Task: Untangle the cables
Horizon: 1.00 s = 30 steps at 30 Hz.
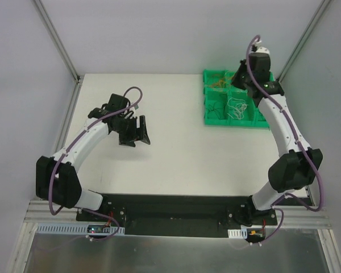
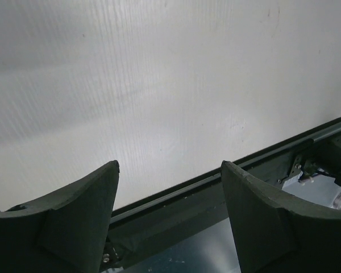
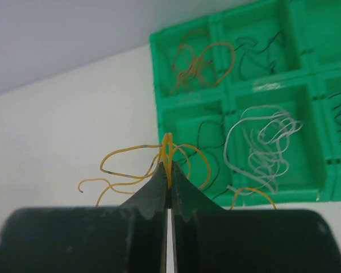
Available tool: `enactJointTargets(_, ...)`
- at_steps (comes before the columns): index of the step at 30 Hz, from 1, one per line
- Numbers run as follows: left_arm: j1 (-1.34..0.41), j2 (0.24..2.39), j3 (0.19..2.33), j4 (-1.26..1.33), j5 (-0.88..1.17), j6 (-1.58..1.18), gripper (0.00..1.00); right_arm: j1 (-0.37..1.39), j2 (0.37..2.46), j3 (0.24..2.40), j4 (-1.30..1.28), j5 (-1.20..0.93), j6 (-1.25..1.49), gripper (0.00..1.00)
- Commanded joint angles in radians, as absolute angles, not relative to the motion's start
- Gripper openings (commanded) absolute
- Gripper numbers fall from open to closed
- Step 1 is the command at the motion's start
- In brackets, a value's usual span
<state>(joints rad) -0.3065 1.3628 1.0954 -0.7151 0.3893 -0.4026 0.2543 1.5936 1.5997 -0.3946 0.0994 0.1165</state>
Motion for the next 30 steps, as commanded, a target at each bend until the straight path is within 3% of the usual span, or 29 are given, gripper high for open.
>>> enactJointTargets(1, -0.304, 1.460, 1.228, -0.707, 0.420, -0.292, 0.72, 0.117, 1.696, 1.756, -0.402, 0.156, 0.221, 0.00)
enactJointTargets(13, -0.304, 1.718, 1.502, -0.798, 0.416, -0.091, 0.72, -0.127, 2.164, 2.301, -0.508, 0.301, 0.167, 0.00)
enactJointTargets(22, -0.298, 1.790, 1.574, -0.834, 0.400, -0.035, 0.72, -0.140, 2.316, 2.338, -0.387, 0.410, -0.069, 0.00)
enactJointTargets(30, -0.270, 1.795, 1.552, -0.842, 0.393, -0.044, 0.71, -0.121, 2.445, 2.425, -0.319, 0.315, -0.114, 0.05)
